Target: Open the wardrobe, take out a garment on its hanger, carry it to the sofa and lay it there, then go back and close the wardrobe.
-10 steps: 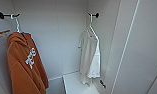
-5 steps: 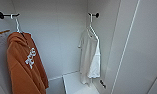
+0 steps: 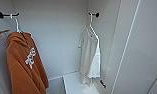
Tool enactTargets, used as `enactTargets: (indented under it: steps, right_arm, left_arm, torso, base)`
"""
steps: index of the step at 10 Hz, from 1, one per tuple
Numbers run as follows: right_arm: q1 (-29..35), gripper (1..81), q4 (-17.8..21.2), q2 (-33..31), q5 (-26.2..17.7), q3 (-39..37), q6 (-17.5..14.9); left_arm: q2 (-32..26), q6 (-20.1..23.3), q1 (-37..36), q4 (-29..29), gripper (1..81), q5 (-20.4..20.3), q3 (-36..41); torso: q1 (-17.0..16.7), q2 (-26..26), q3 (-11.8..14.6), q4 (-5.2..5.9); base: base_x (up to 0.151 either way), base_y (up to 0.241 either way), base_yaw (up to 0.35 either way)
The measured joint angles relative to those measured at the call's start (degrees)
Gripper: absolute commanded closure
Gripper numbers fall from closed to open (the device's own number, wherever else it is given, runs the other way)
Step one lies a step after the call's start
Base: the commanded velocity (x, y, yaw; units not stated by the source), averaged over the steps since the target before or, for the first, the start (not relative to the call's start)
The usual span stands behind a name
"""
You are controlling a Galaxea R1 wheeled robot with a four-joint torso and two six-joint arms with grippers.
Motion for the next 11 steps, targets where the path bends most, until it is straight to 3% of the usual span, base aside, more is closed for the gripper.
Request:
enactTargets:
  steps: [5,8,11]
  right_arm:
    - [0.0,1.0,0.0,0.0,0.0,0.0,0.0]
    - [0.1,1.0,0.0,0.0,0.1,0.0,0.0]
    - [0.6,1.0,0.0,0.2,0.3,0.0,0.0]
  left_arm:
    - [0.5,-1.9,-11.8,-3.7,1.0,4.0,1.0]
    - [1.6,-5.3,-19.5,-4.1,1.0,7.4,1.2]
    - [2.0,-10.5,-27.6,-4.5,1.0,9.5,1.3]
  torso:
    - [0.0,0.0,-0.1,0.00]
    - [0.0,0.1,-2.0,0.00]
    - [0.1,0.1,-2.2,0.00]
  base:
    - [0.000,0.000,0.000]
    - [0.000,0.000,0.000]
    - [0.000,0.000,0.000]
